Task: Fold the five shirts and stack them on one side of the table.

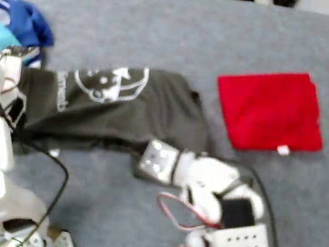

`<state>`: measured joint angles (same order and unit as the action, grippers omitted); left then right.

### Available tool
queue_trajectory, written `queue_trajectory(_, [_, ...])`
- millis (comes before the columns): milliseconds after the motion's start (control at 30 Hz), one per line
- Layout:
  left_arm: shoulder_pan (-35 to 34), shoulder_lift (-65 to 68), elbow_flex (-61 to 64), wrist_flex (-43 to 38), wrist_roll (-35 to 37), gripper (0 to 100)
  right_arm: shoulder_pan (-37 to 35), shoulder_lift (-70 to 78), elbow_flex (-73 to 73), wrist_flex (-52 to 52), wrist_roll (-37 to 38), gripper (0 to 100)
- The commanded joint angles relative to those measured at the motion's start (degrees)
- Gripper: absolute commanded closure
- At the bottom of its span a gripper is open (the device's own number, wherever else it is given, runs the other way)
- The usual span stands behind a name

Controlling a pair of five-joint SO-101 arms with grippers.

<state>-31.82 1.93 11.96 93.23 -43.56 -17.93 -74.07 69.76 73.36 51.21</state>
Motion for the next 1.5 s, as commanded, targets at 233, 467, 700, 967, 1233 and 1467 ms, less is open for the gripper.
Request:
queue_trajectory(233, [0.4,-2.5,-1.8,1.3,-0.1,96,0.9,-5.8,4.9,0.2,0.5,99.7])
queue_trajectory(467, [2.0,-3.2,-7.9,7.6,0.6,86,0.7,-5.8,-5.1,7.0,0.6,75.1])
queue_trajectory(700, [2.0,-3.2,-18.5,7.6,8.4,89,0.7,-5.5,-14.3,7.6,1.4,88.5])
queue_trajectory(967, [10.7,0.4,-24.2,6.5,24.5,98,-2.7,13.3,-16.0,-7.3,-4.4,98.5])
queue_trajectory(1233, [16.5,17.1,-31.2,6.8,30.7,98,-8.7,50.1,-38.3,-12.1,-14.2,98.7])
queue_trajectory(1467, [13.3,21.7,-33.7,7.6,30.9,98,-14.3,68.3,-44.8,-6.8,-14.2,99.0])
